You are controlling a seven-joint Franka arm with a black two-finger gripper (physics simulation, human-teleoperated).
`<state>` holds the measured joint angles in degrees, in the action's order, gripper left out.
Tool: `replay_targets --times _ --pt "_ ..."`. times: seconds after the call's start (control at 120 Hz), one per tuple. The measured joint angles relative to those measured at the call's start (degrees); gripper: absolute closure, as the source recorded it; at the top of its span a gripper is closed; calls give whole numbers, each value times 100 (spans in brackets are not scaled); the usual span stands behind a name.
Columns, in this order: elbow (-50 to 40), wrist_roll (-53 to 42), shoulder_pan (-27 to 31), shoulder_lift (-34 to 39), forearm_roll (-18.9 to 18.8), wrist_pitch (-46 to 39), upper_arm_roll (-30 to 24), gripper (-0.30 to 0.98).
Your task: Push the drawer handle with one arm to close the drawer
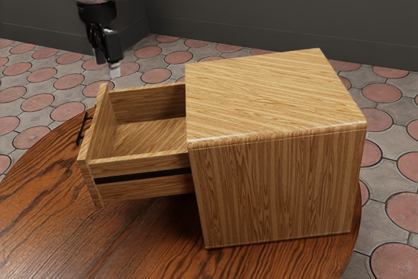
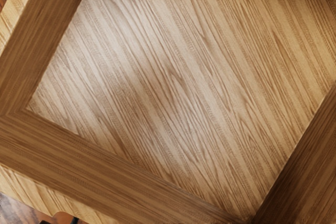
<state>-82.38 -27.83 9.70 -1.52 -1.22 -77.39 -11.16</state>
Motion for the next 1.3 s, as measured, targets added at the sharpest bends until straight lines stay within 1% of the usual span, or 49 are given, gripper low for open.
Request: replay_targets --times 0.15,0.208,0.258,0.283,0.308,0.35,0.4,0.467,0.542,0.617,0.658,0.717,0.817,0.933,1.125,1.3 --pt "13 -374 11 0 -4 31 -10 0" --pt "526 -694 58 54 -21 43 -47 0" --pt "756 -1059 448 440 -38 61 -352 0" --pt "809 -1233 539 604 -57 69 -449 0" --pt "833 -1408 463 710 -63 91 -509 0" --pt "811 -1681 99 763 -66 153 -538 0" --pt "571 -1931 -158 699 -47 274 -467 1" --pt "229 -2275 -78 632 -34 422 -425 9" --pt "-798 -2706 279 1433 -24 356 -251 19" --pt "-2204 -3104 401 2133 -17 -30 39 31" --pt "-2683 -3305 421 2327 -16 -259 171 38" --pt "-3026 -3564 436 2445 -17 -532 281 49" --pt "-3461 -3954 500 2495 -17 -991 527 62" --pt "-3711 -4334 731 2342 -66 -1561 633 70" --pt "-3700 -4804 859 1789 -142 -2190 673 76" --pt "-3692 -5008 856 1590 -168 -2428 656 78"
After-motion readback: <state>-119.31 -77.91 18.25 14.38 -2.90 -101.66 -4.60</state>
